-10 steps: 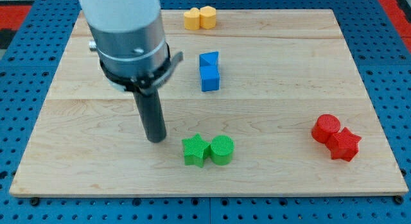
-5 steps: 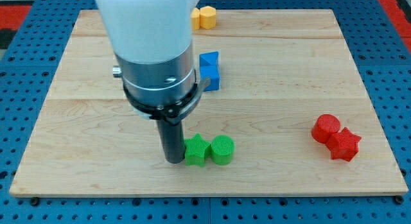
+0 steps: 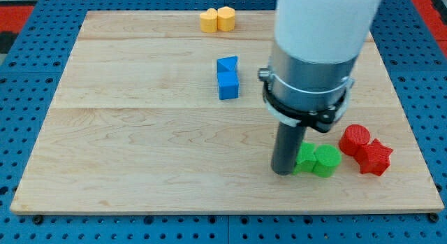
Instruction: Slide the green star along with green circle closer to red star and red circle
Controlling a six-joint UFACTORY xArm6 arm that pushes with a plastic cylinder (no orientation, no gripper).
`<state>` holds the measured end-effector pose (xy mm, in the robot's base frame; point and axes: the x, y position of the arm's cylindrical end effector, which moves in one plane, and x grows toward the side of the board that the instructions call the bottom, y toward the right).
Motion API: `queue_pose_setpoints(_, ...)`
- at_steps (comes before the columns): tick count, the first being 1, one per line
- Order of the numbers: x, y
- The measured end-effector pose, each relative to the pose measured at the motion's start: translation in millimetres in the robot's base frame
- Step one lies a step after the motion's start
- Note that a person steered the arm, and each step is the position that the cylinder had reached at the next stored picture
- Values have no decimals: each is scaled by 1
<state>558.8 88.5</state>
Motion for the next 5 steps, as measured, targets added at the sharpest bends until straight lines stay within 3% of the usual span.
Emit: queue_pose_setpoints(5,-7,24)
